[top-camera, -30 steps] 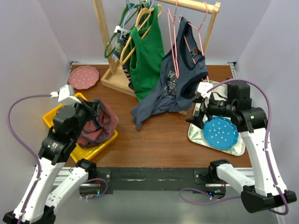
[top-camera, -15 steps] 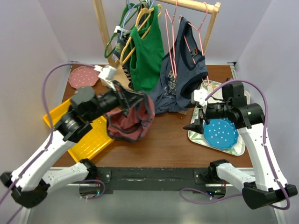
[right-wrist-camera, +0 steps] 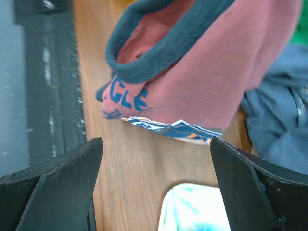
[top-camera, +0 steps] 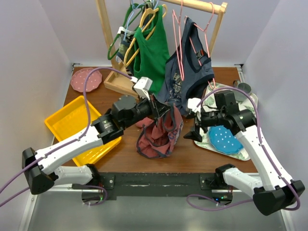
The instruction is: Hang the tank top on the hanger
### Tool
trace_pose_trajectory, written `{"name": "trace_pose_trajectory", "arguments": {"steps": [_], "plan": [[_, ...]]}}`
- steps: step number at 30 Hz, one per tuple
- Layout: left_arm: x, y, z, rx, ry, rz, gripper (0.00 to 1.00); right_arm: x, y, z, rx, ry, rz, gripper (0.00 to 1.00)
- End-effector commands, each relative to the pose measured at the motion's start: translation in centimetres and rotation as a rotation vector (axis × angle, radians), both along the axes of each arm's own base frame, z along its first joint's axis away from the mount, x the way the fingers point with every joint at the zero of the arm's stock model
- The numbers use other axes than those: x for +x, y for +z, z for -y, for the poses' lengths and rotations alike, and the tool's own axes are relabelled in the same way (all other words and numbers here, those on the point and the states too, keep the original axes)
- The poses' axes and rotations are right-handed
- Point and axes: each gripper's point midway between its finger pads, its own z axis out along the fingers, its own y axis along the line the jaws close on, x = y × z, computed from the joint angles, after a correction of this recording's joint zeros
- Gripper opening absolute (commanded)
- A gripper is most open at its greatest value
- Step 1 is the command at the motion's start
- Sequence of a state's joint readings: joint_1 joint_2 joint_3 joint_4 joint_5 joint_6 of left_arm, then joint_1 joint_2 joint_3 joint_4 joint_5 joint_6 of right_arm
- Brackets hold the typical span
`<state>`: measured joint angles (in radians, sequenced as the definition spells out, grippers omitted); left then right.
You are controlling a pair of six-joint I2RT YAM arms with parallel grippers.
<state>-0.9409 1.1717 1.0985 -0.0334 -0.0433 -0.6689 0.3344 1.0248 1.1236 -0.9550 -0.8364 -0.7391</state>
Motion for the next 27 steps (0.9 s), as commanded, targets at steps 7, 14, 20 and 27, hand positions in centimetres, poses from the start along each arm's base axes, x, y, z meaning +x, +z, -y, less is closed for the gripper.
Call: {"name": "trace_pose_trajectory", "arguments": {"steps": [7,14,20,27], "plan": [[3.0,-5.4,-2.6,0.27,0.144,0.068,0.93,-0.6,-2.6,0.7,-0.109,0.029,-0.029,0.97],[0.3,-10.0,-8.4,0.378,0.213,-0.027,0.92,-1.2,-6.4,-2.1,-0.251,0.122,0.015,0.97],[-3.6,-17.0,-9.2,0.174,0.186,-0.223,0.88,4.4,-9.0,-3.4,-0.359,-0.158,0.061,0.83],[-2.6,-18.0,-7.6,0.015,0.209,-0.254,0.86,6.3,-11.6,-4.5,-0.368,-0.285,-0.002,0.74]]}}
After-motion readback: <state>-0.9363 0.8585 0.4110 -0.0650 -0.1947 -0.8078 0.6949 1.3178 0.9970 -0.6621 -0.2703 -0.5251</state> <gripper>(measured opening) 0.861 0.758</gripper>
